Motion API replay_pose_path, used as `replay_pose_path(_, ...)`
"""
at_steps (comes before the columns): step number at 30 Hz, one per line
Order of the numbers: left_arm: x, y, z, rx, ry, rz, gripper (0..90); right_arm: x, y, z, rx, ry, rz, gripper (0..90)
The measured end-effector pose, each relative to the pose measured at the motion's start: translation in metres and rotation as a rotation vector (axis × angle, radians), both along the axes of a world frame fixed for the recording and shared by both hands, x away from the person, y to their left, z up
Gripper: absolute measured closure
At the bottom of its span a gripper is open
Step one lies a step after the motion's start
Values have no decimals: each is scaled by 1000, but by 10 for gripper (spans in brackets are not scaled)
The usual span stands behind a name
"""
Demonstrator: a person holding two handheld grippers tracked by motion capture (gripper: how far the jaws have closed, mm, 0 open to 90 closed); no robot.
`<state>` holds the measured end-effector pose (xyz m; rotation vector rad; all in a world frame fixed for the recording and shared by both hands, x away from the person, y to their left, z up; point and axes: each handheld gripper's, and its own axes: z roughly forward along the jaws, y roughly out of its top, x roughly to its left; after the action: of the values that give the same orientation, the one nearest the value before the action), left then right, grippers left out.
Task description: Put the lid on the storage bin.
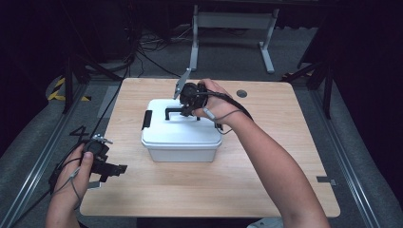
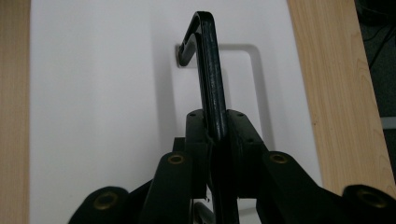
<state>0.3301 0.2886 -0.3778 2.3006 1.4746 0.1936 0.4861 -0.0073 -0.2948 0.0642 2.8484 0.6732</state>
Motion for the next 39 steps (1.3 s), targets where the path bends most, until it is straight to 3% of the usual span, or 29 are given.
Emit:
replay_pose_path(4, 1, -1, -1, 2, -5, 3, 178, -2, -5, -3, 41, -4, 0, 801)
replay_pose_path(13, 1, -6, -1, -3, 10, -4, 178, -8, -1, -4, 33, -9, -23, 799)
replay_pose_path(17, 1, -6, -1, -5, 11, -11, 179, -8, -3, -4, 48, 3, -31, 725)
replay_pose_path(21, 2, -4, -1, -8, 8, -11, 178, -8, -10, -1, 145, 36, -49, 572)
replay_pose_path(24, 1, -4, 0, -5, 0, -10, 178, -10, -15, 5, 181, 44, -72, 509)
replay_pose_path(39, -6, -9, 3, -11, -5, -24, 177, -34, -72, 43, 295, 11, -179, 460)
